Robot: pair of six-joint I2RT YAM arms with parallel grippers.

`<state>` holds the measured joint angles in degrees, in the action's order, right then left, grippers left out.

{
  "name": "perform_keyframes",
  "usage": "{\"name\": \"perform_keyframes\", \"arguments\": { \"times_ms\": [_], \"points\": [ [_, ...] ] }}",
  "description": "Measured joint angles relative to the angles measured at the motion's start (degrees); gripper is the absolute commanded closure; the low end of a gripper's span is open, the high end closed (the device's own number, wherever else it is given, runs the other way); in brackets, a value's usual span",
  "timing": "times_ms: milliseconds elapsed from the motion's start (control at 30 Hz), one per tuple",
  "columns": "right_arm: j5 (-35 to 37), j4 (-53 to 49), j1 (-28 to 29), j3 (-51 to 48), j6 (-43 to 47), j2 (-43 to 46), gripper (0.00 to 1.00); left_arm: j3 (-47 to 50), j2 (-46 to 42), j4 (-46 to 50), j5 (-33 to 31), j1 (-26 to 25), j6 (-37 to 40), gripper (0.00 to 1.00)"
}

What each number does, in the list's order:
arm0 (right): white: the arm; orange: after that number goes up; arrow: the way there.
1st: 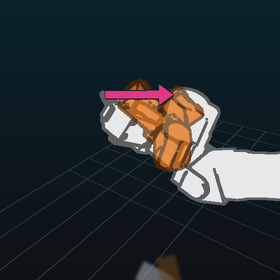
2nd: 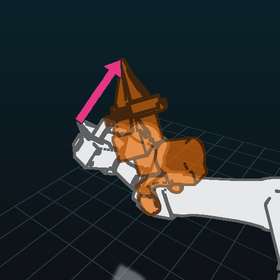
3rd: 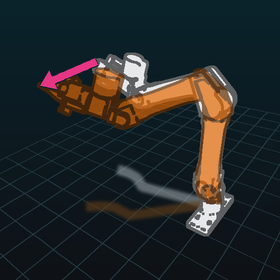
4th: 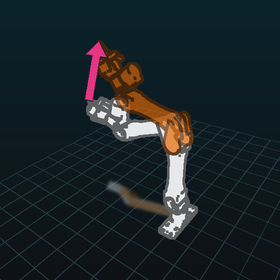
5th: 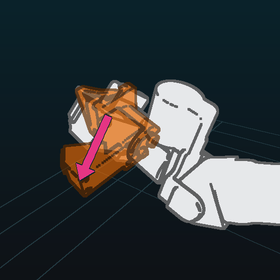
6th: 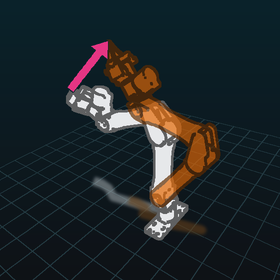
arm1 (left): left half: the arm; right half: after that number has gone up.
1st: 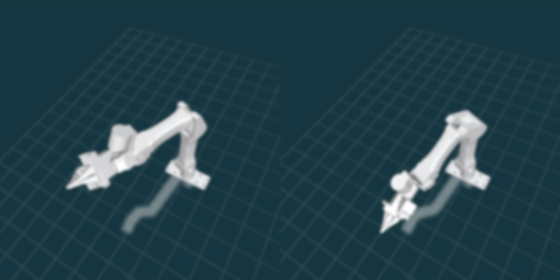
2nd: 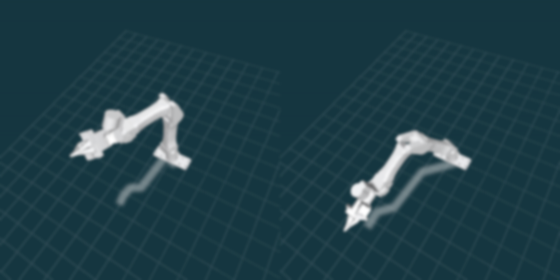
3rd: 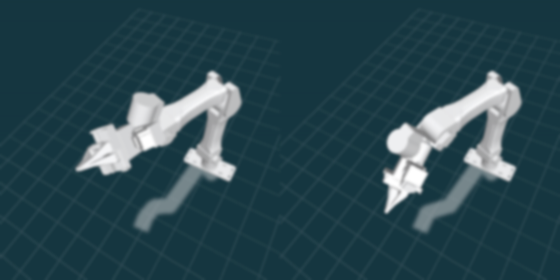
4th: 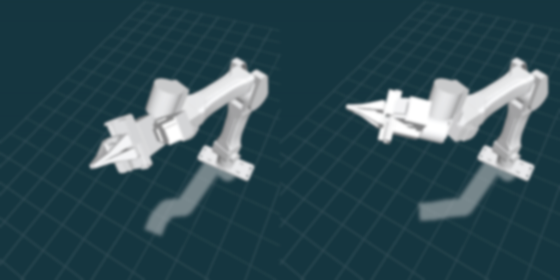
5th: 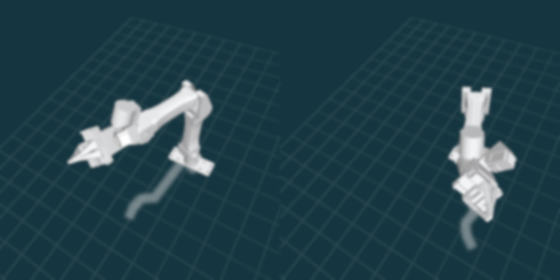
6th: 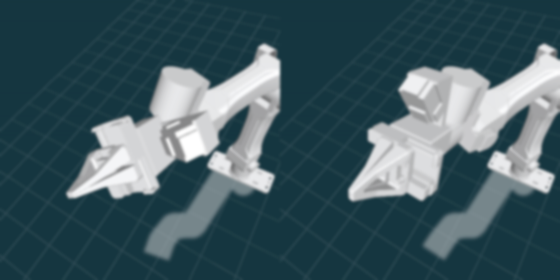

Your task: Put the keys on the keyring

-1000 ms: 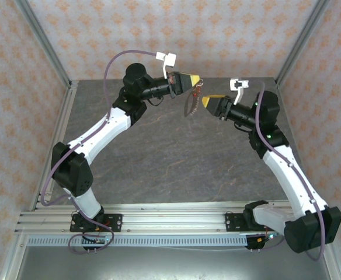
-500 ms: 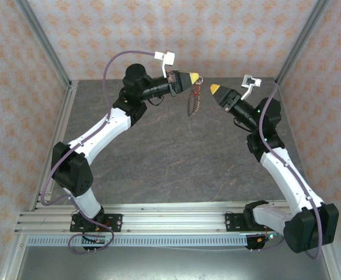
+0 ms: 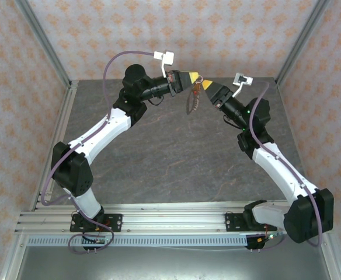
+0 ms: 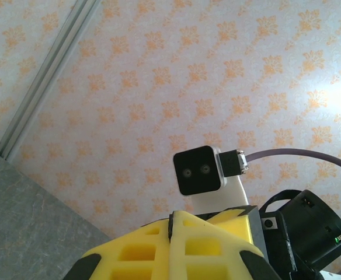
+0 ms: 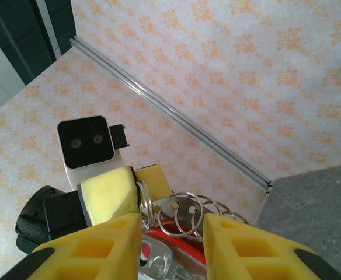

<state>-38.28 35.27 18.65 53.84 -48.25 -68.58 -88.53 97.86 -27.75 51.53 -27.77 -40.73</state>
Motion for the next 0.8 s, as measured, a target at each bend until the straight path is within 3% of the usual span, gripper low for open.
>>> {"name": "perform_keyframes", "arguments": {
  "times_ms": [500,633,800],
  "points": [
    [0.59,0.37,0.94,1.95,0.04,-1.42,0.69,0.61,-0.02,-0.63,0.0,0.0,-0.42,1.0],
    [0.59,0.42,1.22,2.54,0.07,-1.75,0.73,0.63,0.0,-0.66,-0.02,0.0,-0.42,1.0],
    [0.57,0.37,1.25,2.99,0.13,-2.1,0.87,0.63,0.0,-0.68,-0.02,0.0,-0.42,1.0]
  ]
}}
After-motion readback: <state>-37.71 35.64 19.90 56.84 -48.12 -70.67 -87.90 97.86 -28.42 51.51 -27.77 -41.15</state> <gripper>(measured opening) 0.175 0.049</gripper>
